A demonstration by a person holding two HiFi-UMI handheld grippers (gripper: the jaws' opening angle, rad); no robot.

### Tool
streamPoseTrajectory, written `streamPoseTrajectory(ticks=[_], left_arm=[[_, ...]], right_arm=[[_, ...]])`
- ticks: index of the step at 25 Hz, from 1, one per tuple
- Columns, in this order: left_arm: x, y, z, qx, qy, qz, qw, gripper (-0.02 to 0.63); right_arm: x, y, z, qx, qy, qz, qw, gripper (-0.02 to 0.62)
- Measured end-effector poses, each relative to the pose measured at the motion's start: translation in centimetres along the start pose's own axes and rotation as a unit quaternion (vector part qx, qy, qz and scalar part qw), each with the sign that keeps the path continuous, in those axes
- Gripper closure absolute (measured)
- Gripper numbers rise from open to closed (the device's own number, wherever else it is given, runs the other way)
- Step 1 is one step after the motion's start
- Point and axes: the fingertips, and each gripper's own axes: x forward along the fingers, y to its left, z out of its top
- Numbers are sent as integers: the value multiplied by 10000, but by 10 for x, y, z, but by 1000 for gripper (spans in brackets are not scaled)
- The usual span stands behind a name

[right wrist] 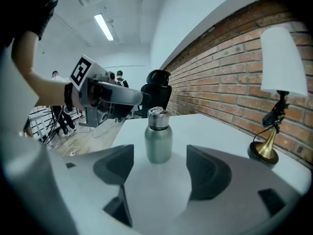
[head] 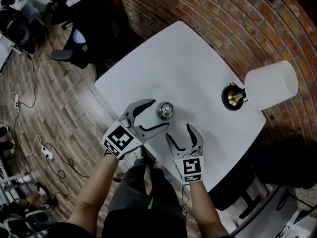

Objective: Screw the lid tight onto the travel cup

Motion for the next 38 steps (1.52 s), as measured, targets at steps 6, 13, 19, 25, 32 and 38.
streamPoseTrajectory(ticks=[6, 13, 19, 25, 32, 38], left_arm=[[-37, -1, -2, -259, 355, 687, 9967, 409], [-76, -11, 12, -206, 271, 1251, 9916, 558], [-110, -11, 65, 340, -401, 1682, 9844, 581], [-144, -3, 117, 750, -847, 2080, 9716, 581], [-178, -9, 181, 865, -1506, 2329, 9569, 581], [-221, -15, 214, 1168, -1795, 2442, 9458, 581]], right_arm=[[-38, -5, 7, 34, -11, -273, 9996, 575], [-86, -30, 39, 316, -381, -811, 9955, 581], [-129, -67, 90, 378, -1050, -1235, 9861, 581], [-150, -77, 135, 158, -1423, -1288, 9813, 581], [-178, -79, 192, -157, -1866, -1341, 9731, 581], [-210, -79, 237, -386, -2308, -1530, 9601, 581]])
